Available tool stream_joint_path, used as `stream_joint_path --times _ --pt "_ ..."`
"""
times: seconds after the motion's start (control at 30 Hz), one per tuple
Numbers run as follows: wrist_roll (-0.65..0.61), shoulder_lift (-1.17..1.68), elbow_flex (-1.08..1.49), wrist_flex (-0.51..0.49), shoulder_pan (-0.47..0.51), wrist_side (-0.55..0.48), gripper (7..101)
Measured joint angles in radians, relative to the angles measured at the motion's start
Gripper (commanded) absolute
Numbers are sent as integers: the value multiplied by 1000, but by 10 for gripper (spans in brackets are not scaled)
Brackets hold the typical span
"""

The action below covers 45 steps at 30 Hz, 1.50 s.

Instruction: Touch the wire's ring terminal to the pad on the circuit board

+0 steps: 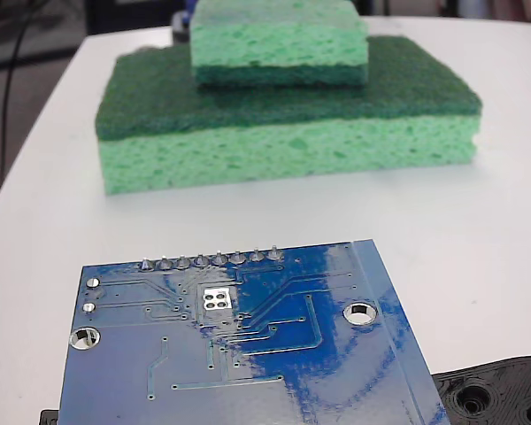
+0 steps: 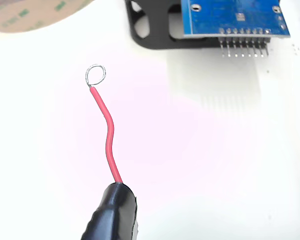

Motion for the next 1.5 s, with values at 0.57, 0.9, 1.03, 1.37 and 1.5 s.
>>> stream_joint_path --times 0.57,0.9,1.03,1.37,1.5 --pt "48 -460 -334 -114 35 46 1003" --pt "64 -664 -439 -152 78 37 1003" --pt "69 -729 -472 -176 94 31 1003" --pt "72 -848 -500 -227 112 17 1003" --pt "72 -905 -520 -242 112 6 1003"
